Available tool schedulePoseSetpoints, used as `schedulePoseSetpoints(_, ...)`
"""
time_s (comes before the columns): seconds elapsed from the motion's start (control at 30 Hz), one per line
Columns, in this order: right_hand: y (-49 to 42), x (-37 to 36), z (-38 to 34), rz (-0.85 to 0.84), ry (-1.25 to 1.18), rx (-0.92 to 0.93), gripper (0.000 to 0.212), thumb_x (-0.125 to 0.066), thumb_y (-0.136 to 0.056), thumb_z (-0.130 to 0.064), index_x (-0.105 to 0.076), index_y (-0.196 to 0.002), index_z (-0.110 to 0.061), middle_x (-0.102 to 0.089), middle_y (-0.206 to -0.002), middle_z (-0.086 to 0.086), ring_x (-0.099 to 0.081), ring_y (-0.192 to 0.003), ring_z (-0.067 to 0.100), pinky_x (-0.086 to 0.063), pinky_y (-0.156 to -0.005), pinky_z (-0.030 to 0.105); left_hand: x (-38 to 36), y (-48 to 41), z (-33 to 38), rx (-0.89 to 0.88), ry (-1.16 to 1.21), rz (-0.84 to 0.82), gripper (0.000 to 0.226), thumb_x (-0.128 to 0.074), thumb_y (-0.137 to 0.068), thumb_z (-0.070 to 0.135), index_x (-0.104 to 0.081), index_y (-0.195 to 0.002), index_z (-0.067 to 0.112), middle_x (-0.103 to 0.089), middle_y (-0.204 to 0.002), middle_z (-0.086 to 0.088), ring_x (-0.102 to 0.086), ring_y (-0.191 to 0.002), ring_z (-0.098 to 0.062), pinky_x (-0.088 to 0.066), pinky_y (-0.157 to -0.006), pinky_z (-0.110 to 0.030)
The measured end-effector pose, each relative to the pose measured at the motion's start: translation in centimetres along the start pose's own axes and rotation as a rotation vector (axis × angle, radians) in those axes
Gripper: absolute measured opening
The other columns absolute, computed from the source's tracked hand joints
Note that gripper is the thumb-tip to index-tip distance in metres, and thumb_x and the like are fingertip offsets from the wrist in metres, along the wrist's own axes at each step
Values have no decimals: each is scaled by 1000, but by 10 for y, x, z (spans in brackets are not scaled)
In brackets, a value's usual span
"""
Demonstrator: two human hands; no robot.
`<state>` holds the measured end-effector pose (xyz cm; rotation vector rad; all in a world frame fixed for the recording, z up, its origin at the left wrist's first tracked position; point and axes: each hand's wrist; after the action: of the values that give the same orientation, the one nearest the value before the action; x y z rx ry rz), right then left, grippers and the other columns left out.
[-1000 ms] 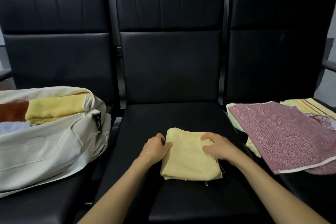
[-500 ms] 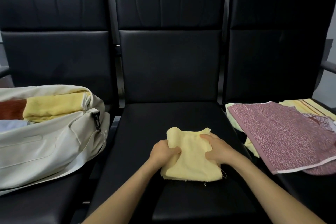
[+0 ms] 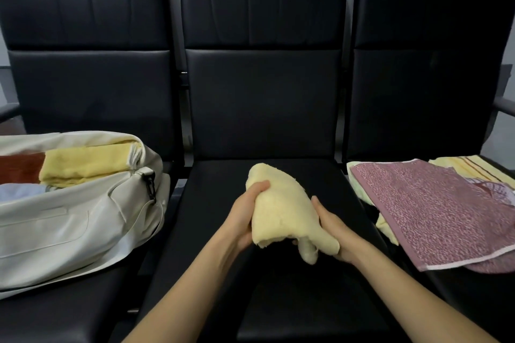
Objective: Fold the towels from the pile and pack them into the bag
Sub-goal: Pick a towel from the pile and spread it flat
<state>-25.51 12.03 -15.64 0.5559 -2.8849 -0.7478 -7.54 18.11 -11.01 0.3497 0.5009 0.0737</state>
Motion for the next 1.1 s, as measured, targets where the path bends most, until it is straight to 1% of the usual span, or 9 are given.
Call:
schedulePoseSetpoints(0.1,6,-4,-7,-157,-369,-142,71,-35,-89,-71,-65,-115,-11,-70,-105,22,-69,-95,37,-52,-87,48,6,2,8,-10,20,35,36,-58,-91,33,-58,-116,7,-72,-98,-19,-71,-86,-33,-57,-68,-43)
schedulePoseSetpoints(0.23,4,-4,-12,-190,-409,32,58,-57,-88,-49,-53,-133,-12,-66,-119,14,-67,-102,27,-52,-81,39,24,-1,15,12,-129,112,41,-65,-88,33,-57,-116,4,-71,-103,-18,-70,-93,-33,-57,-72,-43)
schedulePoseSetpoints(0.37,2,-3,-13,-59,-222,290,45,-64,-88,-19,-56,-129,-35,-62,-125,9,-65,-106,22,-56,-73,31,48,-12,13,-176,-489,282,60,-69,-86,38,-41,-125,2,-62,-114,-11,-65,-96,-20,-56,-74,-33)
schedulePoseSetpoints(0.5,8,-11,-16,-84,-33,419,28,-49,-99,-16,-68,-114,-31,-61,-125,0,-60,-113,16,-51,-89,29,53,-10,14,-361,-660,217,32,-52,-98,23,-48,-130,26,-55,-121,5,-55,-108,-13,-45,-83,-21)
schedulePoseSetpoints(0.6,9,-16,-19,-19,47,482,32,-45,-100,-15,-69,-112,-32,-58,-128,-9,-55,-117,7,-46,-95,25,49,-6,18,-371,-756,163,28,-41,-102,25,-59,-123,30,-52,-124,13,-46,-121,-10,-35,-91,-20)
schedulePoseSetpoints(0.73,6,-12,-20,-52,87,556,47,-64,-90,-14,-56,-127,-41,-55,-133,-12,-54,-119,3,-48,-96,26,52,-2,23,-390,-921,86,58,-61,-93,29,-36,-145,33,-29,-141,12,-29,-130,-6,-27,-104,-23)
schedulePoseSetpoints(0.83,2,-7,-21,-5,305,599,71,-76,-79,-10,-48,-134,-44,-48,-138,-12,-44,-128,2,-42,-97,18,53,0,24,-424,-1102,32,88,-75,-82,20,-20,-150,36,-17,-138,14,-20,-127,0,-24,-102,-18)
schedulePoseSetpoints(0.97,2,-12,-22,141,480,630,75,-77,-76,-8,-46,-138,-37,-44,-128,-13,-43,-120,3,-37,-79,5,53,-2,20,-566,-1103,75,74,-66,-86,8,-27,-145,30,-27,-119,31,-25,-104,35,-25,-84,7)
schedulePoseSetpoints(1.1,2,-19,-22,325,689,663,68,-78,-76,-16,-51,-134,-35,-51,-118,-8,-50,-112,13,-47,-90,29,55,-3,18,-635,-1169,161,69,-65,-87,15,-30,-144,35,-32,-116,31,-32,-108,24,-32,-88,-2)
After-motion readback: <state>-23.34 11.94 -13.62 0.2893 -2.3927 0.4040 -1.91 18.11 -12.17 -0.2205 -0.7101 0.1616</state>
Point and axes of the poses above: each hand's wrist, its own y-axis away from the middle knuckle, its own x-axis out of the back of the hand, z = x × y
